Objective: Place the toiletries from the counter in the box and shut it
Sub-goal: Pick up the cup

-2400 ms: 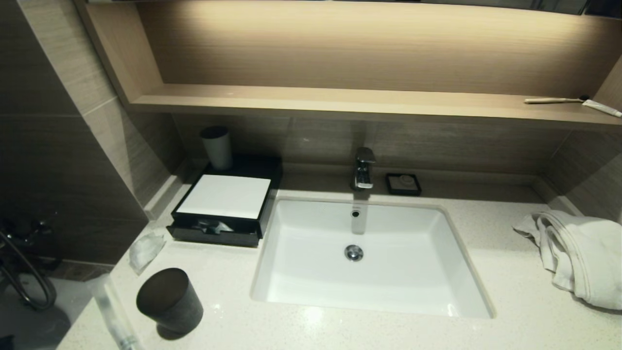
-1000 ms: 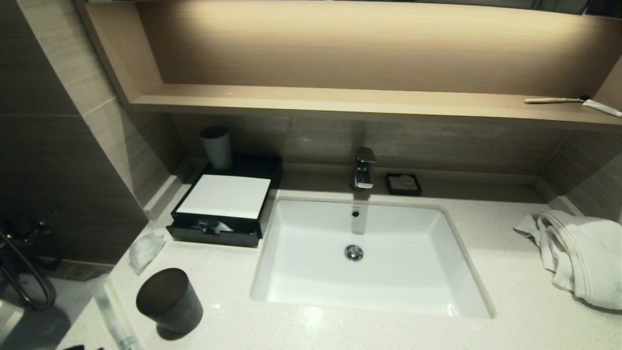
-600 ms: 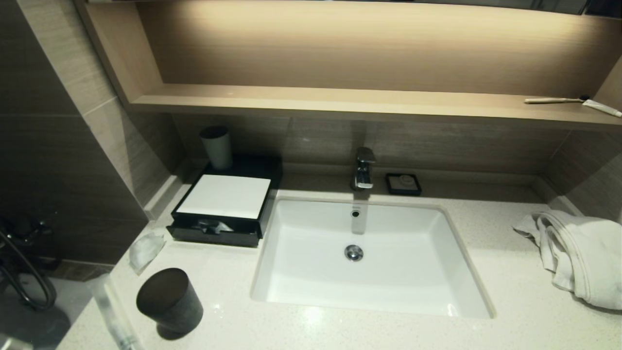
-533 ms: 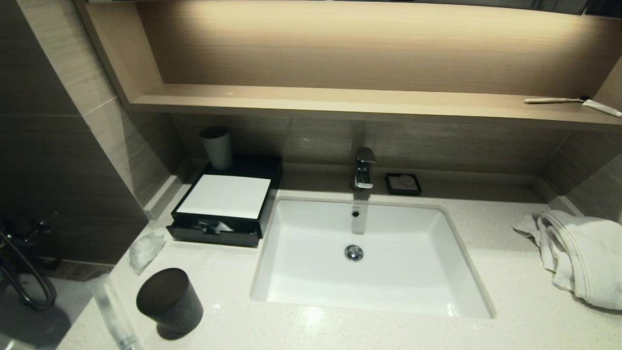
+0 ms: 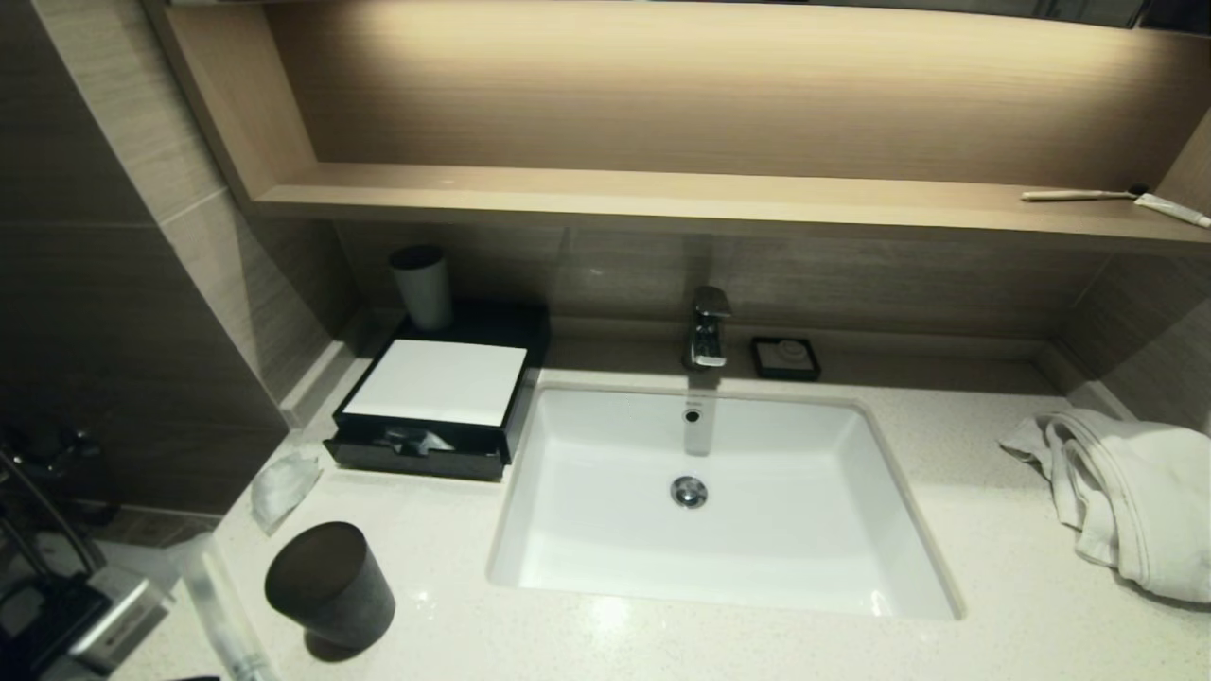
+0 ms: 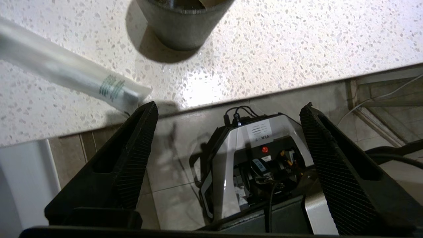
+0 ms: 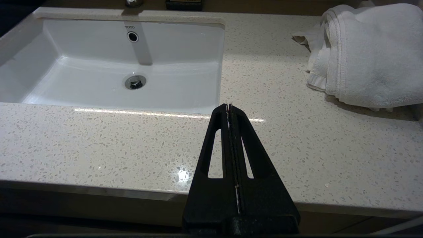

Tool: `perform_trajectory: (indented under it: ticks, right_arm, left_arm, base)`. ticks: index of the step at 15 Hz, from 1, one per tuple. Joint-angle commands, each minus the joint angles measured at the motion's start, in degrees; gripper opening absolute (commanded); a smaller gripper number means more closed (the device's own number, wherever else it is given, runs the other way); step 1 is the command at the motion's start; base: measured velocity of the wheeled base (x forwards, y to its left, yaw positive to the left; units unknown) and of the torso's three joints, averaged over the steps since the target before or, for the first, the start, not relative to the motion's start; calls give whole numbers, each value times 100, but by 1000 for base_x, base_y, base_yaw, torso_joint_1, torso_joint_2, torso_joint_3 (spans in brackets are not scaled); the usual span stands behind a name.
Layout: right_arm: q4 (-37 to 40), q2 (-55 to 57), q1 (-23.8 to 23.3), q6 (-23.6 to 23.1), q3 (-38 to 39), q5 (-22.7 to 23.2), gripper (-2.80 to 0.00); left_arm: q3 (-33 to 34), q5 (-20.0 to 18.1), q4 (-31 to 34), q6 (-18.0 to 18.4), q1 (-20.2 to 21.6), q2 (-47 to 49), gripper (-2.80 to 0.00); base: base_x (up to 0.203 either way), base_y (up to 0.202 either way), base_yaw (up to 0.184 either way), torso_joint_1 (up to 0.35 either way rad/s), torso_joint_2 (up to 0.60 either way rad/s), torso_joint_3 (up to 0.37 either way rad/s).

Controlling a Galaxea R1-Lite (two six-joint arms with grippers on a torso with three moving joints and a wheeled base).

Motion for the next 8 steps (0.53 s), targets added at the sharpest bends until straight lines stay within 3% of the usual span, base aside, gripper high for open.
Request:
perform_trajectory:
  ticks: [1, 8]
  right_arm:
    - [-1, 0, 0, 0, 0, 2, -280]
    - [-1, 0, 0, 0, 0, 2, -280]
  left_arm:
    - [-61, 18, -258, 36, -6, 728, 0]
    - [-88, 666, -1587, 66, -7, 2029, 0]
  base:
    - [0, 0, 0, 0, 0, 0]
    - [0, 0, 0, 0, 0, 0]
